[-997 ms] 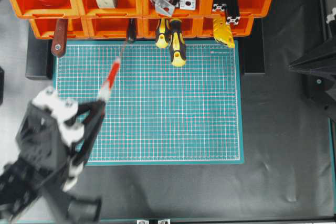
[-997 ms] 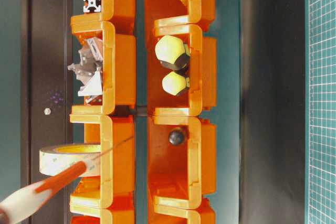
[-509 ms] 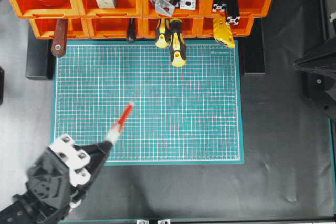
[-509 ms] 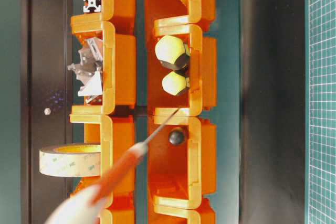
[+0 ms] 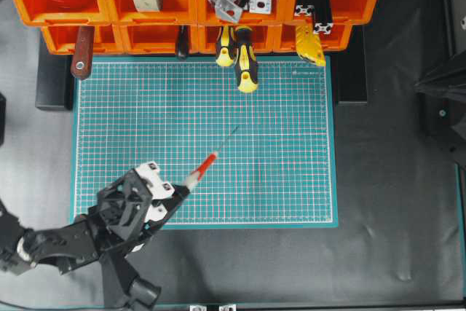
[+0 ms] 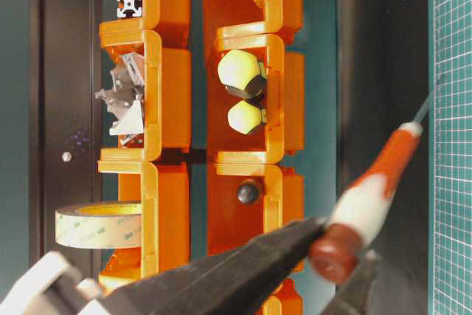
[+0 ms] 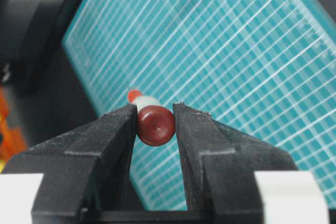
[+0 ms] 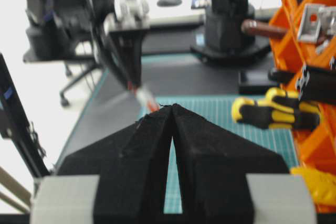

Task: Pick red screwdriver from container rack with left arm.
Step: 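Carry the held screwdriver over the mat center with the left gripper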

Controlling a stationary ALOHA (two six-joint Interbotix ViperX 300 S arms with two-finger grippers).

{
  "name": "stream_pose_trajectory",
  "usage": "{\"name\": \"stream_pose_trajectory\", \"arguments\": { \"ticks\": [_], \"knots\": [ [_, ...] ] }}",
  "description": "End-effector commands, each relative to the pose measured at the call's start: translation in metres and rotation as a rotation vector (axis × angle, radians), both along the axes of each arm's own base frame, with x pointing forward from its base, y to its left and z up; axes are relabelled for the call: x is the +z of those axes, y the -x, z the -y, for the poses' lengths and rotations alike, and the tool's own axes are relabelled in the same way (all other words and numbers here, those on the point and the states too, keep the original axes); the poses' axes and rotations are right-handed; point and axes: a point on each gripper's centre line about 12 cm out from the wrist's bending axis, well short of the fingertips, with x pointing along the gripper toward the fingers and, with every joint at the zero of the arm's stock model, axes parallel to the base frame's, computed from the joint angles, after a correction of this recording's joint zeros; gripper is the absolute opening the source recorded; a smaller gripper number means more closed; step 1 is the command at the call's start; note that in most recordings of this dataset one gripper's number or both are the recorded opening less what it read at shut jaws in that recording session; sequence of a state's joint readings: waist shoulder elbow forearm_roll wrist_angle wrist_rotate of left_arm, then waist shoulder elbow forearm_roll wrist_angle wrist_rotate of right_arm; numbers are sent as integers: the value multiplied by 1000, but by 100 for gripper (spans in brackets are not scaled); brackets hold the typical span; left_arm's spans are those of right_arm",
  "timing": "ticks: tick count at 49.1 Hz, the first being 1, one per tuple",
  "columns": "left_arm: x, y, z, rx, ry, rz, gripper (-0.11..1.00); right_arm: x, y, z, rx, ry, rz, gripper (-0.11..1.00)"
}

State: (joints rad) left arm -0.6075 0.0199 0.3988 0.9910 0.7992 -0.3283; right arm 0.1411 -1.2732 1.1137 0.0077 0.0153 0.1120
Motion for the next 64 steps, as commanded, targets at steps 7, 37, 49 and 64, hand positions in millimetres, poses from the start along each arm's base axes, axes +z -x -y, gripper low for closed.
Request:
{"name": "stream_pose_trajectory", "arguments": {
  "ticks": [7, 37, 49, 64],
  "knots": [
    [-2, -9, -24, -1, 23, 10, 26, 24, 2, 0, -1, -17, 47, -1],
    [-10, -22, -64, 59, 27, 1, 26, 18, -1, 1, -10, -95, -27, -1],
    [-11, -25, -61, 25, 67, 18, 52, 18, -1, 1, -10, -95, -29, -1],
    [-17, -21, -63, 82, 120, 17, 80, 22, 0, 1, -11, -98, -17, -1]
  ]
}}
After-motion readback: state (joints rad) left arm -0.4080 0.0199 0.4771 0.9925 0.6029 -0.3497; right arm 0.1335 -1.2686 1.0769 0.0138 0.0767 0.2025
